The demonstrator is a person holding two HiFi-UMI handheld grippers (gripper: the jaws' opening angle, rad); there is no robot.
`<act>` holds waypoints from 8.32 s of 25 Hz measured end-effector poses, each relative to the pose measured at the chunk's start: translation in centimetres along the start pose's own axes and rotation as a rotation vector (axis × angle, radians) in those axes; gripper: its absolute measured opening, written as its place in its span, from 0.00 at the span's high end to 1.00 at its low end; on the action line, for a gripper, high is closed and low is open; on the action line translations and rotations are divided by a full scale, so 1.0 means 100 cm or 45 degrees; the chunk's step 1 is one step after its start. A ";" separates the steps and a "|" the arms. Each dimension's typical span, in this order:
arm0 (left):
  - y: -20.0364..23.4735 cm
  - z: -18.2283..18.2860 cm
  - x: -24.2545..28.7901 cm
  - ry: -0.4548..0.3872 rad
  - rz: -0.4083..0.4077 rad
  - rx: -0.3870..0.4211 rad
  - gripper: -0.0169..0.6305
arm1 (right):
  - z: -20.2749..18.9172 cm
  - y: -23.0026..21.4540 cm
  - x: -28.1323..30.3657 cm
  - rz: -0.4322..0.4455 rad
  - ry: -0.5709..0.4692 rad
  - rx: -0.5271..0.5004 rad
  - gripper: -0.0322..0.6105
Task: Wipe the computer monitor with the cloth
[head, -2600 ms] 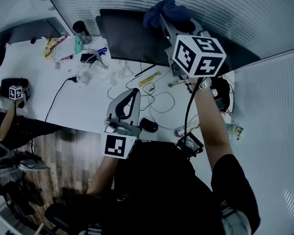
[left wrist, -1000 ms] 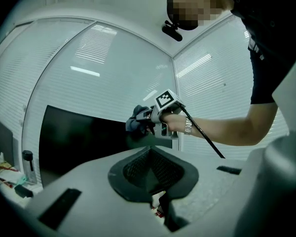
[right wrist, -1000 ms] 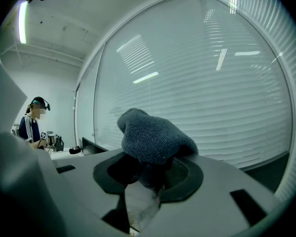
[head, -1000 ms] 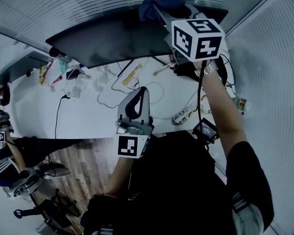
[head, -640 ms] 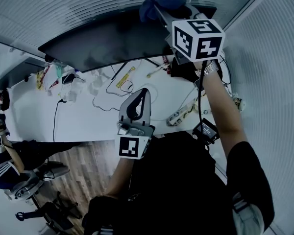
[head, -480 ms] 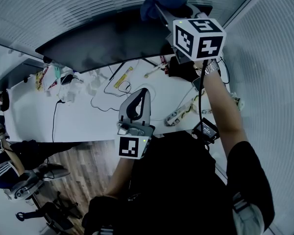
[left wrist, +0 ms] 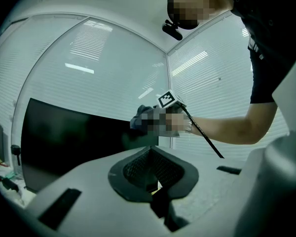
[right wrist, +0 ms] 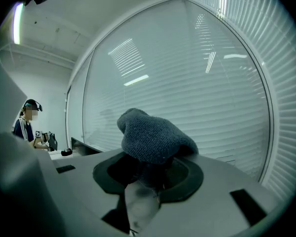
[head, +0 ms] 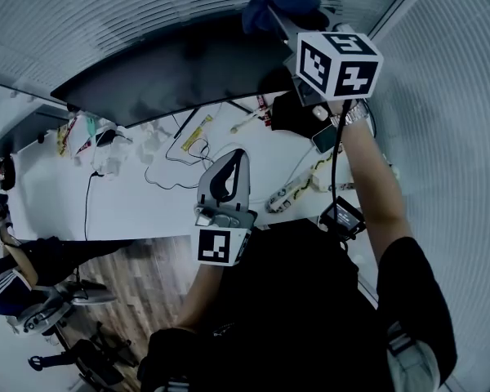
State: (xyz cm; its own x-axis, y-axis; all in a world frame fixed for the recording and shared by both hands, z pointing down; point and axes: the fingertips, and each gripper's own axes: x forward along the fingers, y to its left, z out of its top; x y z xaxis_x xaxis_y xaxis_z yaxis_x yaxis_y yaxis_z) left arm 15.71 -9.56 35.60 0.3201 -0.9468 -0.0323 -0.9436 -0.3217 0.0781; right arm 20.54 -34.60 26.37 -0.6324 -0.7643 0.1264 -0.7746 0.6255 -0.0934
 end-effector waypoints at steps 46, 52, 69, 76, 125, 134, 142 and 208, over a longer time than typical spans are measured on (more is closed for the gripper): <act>-0.063 -0.018 0.028 0.055 -0.095 0.006 0.96 | -0.038 -0.104 -0.060 -0.169 -0.009 0.104 0.74; -0.059 -0.024 0.026 0.079 -0.084 0.000 0.96 | -0.083 -0.108 -0.051 -0.179 0.100 0.126 0.74; -0.050 -0.038 0.023 0.113 -0.046 -0.037 0.96 | -0.147 -0.109 -0.043 -0.176 0.259 0.167 0.74; -0.052 -0.053 0.025 0.153 -0.054 -0.043 0.96 | -0.179 -0.109 -0.039 -0.166 0.329 0.178 0.74; -0.001 -0.100 0.019 0.238 0.048 -0.104 0.96 | -0.343 -0.109 -0.018 -0.242 0.703 0.235 0.74; 0.031 -0.095 -0.001 0.244 0.042 -0.106 0.96 | -0.345 -0.096 -0.015 -0.335 0.710 0.271 0.74; 0.064 -0.094 -0.014 0.241 -0.007 -0.123 0.96 | -0.347 -0.074 -0.004 -0.384 0.726 0.280 0.75; 0.340 -0.077 -0.181 0.191 0.099 -0.179 0.96 | -0.375 0.280 0.153 -0.181 0.828 0.215 0.75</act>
State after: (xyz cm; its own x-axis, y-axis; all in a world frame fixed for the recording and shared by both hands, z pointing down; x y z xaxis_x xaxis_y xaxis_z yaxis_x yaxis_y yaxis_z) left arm -21.53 -3.37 46.49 0.2658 -0.9556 0.1274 -0.9483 -0.2353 0.2132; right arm -10.53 -22.93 62.68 -0.4327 -0.5544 0.7109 -0.8735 0.4528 -0.1785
